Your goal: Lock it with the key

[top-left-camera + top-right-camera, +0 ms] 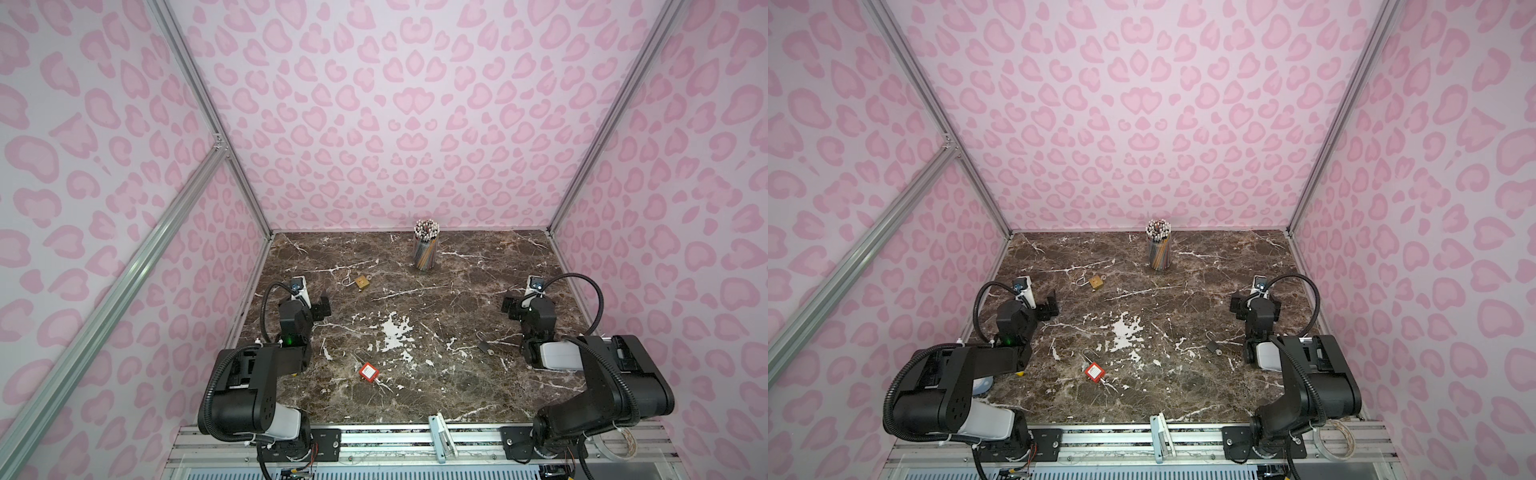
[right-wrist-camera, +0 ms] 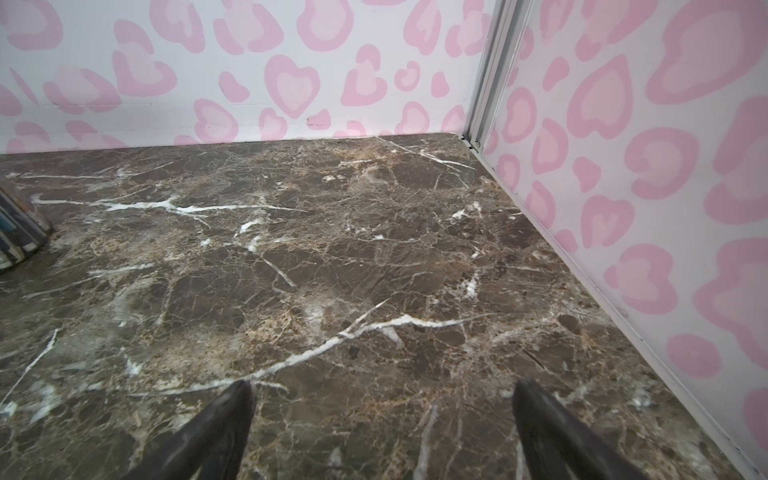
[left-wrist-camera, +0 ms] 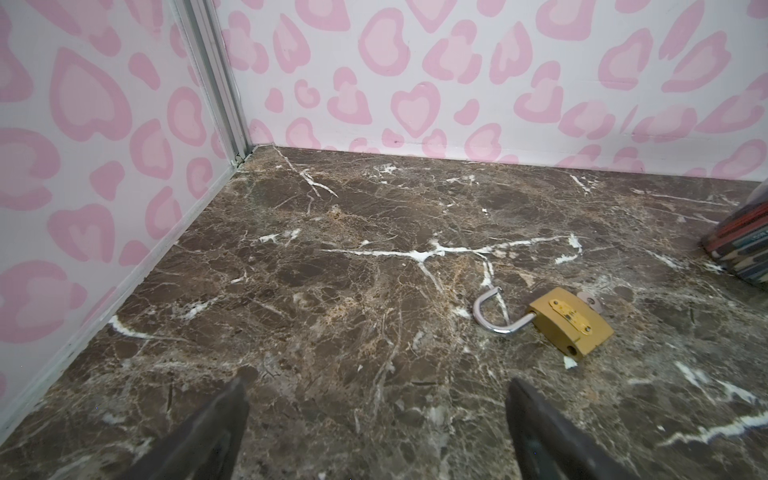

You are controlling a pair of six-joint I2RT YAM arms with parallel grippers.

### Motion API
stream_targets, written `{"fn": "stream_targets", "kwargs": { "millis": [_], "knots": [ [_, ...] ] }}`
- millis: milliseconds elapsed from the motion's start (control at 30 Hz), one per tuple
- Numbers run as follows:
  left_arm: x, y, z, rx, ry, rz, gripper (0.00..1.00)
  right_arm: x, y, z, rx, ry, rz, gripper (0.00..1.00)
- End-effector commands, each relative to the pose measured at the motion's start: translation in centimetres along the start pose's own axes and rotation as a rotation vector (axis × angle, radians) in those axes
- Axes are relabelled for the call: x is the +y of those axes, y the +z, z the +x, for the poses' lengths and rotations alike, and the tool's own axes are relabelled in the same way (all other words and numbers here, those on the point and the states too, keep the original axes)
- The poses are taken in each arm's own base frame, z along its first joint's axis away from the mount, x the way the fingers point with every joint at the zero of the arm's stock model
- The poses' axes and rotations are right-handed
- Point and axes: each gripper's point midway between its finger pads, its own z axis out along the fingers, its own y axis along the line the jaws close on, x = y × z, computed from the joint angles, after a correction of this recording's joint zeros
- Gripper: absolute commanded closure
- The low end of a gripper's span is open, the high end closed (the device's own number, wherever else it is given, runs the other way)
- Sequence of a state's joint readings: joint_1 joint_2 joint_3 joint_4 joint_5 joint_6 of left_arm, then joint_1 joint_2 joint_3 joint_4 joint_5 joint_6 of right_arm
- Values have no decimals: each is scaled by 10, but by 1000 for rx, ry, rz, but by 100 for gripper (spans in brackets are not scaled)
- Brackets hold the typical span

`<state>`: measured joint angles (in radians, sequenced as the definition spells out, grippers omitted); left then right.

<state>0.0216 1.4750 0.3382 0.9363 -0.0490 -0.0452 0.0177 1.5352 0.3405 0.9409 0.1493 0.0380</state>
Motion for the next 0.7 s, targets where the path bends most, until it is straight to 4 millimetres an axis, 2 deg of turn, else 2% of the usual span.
{"fn": "stream_targets", "kwargs": {
  "millis": [0,67,100,133,233,300,367,467,567,667],
  "knots": [
    [-1,0,-7,-26,-1,5,2,-1,0,-6,-24,5,4,1],
    [6,-1,-8,-27,-18,-31,3,-3,-1,-10,-39,5,13,1],
    [15,-3,-11,-35,-43,-85,2,-5,-2,-19,-65,18,27,1],
    [25,-5,-14,-43,-69,-142,3,-5,-2,-21,-22,6,30,1],
    [38,-7,-23,-1,-97,-235,2,-3,-3,-44,83,-48,35,1],
    [53,-7,-29,59,-133,-333,3,6,-7,-59,95,-112,18,1],
    [52,-6,-36,115,-138,-336,3,24,-12,-67,123,-178,-22,1],
    [41,-7,-46,171,-181,-286,2,65,-22,-68,207,-232,-121,2],
    [31,-17,-46,239,-237,-240,2,129,-45,-59,280,-301,-277,1],
    [20,-31,-40,319,-301,-196,0,204,-85,-42,300,-396,-469,1]
  ]
}}
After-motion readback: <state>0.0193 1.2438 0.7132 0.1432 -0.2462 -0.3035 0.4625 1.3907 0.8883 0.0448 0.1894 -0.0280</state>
